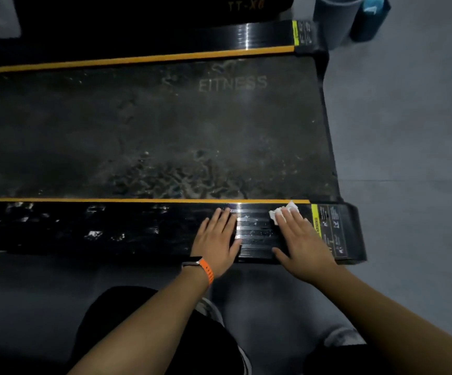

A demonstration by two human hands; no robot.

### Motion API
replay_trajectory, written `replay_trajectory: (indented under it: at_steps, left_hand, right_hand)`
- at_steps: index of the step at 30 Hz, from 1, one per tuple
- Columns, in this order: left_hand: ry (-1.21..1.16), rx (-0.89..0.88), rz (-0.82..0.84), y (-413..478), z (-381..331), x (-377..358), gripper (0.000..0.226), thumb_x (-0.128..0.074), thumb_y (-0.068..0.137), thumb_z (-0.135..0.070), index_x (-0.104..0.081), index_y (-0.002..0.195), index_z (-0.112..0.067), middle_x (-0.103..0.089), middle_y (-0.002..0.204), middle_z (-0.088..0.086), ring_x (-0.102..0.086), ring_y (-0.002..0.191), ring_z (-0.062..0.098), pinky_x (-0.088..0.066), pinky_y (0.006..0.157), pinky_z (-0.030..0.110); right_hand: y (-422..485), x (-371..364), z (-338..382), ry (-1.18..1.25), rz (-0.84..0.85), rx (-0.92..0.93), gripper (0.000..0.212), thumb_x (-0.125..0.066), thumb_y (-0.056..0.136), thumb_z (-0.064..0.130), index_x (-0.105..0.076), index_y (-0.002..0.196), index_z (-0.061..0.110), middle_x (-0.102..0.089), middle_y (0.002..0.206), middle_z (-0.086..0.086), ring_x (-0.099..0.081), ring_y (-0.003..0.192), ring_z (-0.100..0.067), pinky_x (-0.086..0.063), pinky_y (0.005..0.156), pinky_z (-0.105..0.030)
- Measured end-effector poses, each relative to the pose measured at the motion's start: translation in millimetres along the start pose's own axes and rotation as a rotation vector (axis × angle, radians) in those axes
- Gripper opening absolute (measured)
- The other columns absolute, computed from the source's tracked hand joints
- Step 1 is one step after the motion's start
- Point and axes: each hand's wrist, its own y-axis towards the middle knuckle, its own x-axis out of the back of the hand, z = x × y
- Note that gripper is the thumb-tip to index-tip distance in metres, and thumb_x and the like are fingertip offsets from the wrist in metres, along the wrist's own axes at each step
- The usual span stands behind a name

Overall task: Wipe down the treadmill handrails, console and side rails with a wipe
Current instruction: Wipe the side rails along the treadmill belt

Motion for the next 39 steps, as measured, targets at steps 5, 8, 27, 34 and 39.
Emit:
replay_trajectory:
  at_steps: [5, 8, 27, 34, 39]
  left_hand:
    - [0.059, -0.075, -0.178, 16.1, 23.4, -46.3, 0.069, -0.031, 0.102, -0.055, -0.032, 0.160, -0.017, -0.024, 0.169, 0.002, -0.015, 0.158, 0.022, -0.018, 0.127, 0.049]
    - [0.062, -0.098, -0.255, 21.5, 26.9, -53.6, 0.068, -0.039, 0.098, -0.054, -0.042, 0.155, -0.016, -0.034, 0.165, 0.005, -0.024, 0.155, 0.024, -0.026, 0.122, 0.052]
    - [0.096, -0.205, -0.315, 30.5, 27.8, -53.0, 0.073, -0.038, 0.097, -0.051, -0.038, 0.157, -0.011, -0.032, 0.166, 0.008, -0.022, 0.156, 0.025, -0.022, 0.125, 0.049]
    - [0.100, -0.208, -0.330, 30.4, 27.5, -53.3, 0.072, -0.041, 0.096, -0.049, -0.040, 0.156, -0.011, -0.034, 0.165, 0.008, -0.024, 0.155, 0.025, -0.025, 0.123, 0.051]
    - [0.096, -0.209, -0.347, 31.2, 27.2, -55.2, 0.071, -0.044, 0.095, -0.047, -0.039, 0.157, -0.012, -0.034, 0.165, 0.007, -0.023, 0.155, 0.024, -0.025, 0.124, 0.051]
  right_hand:
    - [9.5, -48.2, -1.7, -0.036, -0.090, -0.084, 0.087, -0.013, 0.096, 0.068, -0.001, 0.167, 0.019, -0.004, 0.175, -0.002, 0.006, 0.162, -0.022, -0.005, 0.131, -0.045]
    - [8.8, -52.2, 0.6, -0.029, -0.143, -0.099, 0.082, -0.011, 0.099, 0.063, -0.015, 0.167, 0.016, -0.015, 0.174, -0.004, -0.003, 0.162, -0.023, -0.007, 0.129, -0.042]
    - [34.9, -56.1, -7.0, -0.117, -0.197, -0.242, 0.107, 0.017, 0.087, 0.081, 0.001, 0.167, 0.011, 0.005, 0.175, -0.008, 0.016, 0.160, -0.022, 0.006, 0.130, -0.047]
    - [32.7, -52.7, -23.5, -0.048, -0.255, -0.321, 0.103, 0.005, 0.092, 0.080, -0.002, 0.167, 0.010, -0.001, 0.175, -0.011, 0.007, 0.162, -0.027, -0.001, 0.130, -0.049]
    - [33.0, -51.1, -28.2, -0.097, -0.216, -0.198, 0.108, 0.020, 0.084, 0.082, 0.005, 0.167, 0.016, 0.008, 0.175, -0.003, 0.015, 0.160, -0.019, 0.008, 0.129, -0.044]
